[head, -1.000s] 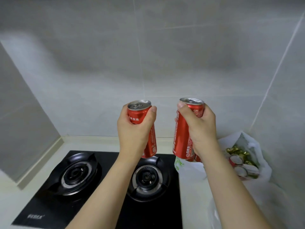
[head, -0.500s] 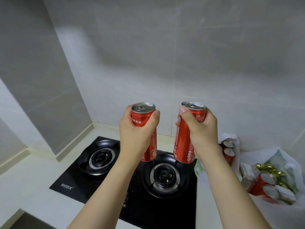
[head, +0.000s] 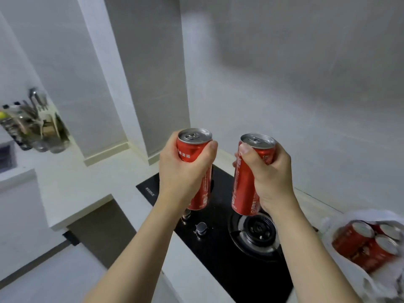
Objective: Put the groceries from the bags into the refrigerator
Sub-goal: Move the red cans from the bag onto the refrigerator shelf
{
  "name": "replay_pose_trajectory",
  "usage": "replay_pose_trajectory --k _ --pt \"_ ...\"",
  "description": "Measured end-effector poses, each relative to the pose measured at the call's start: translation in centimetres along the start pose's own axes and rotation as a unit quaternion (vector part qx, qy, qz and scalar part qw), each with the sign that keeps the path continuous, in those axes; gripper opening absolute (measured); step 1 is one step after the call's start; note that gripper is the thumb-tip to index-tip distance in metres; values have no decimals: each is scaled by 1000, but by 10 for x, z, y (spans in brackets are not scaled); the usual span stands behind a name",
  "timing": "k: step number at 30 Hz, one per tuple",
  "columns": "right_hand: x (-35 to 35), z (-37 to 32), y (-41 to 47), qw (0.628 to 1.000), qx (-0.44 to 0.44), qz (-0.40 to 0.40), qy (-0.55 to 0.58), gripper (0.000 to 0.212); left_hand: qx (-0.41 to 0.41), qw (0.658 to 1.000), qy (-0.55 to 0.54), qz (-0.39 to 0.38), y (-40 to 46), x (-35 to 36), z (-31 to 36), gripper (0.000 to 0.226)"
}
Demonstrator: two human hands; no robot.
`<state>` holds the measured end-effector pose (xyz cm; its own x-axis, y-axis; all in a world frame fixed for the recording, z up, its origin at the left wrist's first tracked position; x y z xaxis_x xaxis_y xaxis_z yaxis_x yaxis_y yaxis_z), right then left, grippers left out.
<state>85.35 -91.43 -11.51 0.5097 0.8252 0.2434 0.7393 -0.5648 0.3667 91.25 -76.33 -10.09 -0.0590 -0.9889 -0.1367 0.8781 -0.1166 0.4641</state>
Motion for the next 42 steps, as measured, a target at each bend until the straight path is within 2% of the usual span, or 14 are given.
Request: replay_pose_trajectory --k 8,14,19,25,27,29,35,40,42 --pt "81 8 -23 991 21 -115 59 36 -1 993 70 97 -22 -87 -2 23" --pt "154 4 -56 977 40 -189 94 32 6 982 102 160 -37 -169 -1 30" --pt "219 -5 -94 963 53 -237 116 45 13 970 129 207 -60 -244 7 34" --pt "298 -24 -151 937 52 -322 123 28 5 949 166 268 -94 -333 22 38" --pt "322 -29 -171 928 56 -345 130 32 -1 941 169 293 -107 -361 25 40" --pt "344 -33 -192 916 55 -372 137 35 2 931 185 315 -122 -388 29 39" --pt "398 -43 -244 870 51 -464 159 24 -8 891 227 394 -163 -448 42 39" --pt "435 -55 -280 823 64 -527 200 36 -28 842 269 466 -205 -479 62 31" --pt "447 -61 -298 800 74 -552 222 29 -37 822 287 491 -224 -489 71 29"
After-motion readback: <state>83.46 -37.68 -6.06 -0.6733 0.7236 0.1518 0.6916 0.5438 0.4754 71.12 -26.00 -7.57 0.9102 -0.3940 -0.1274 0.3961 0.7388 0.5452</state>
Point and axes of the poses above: each hand's wrist, its own y-axis towards the middle knuckle, its own x-axis out of the palm, z = x × y, the point moved 2 cm from there along y, towards the middle knuckle, and after that the axes turned 7 degrees about y, right-handed, at the moved point
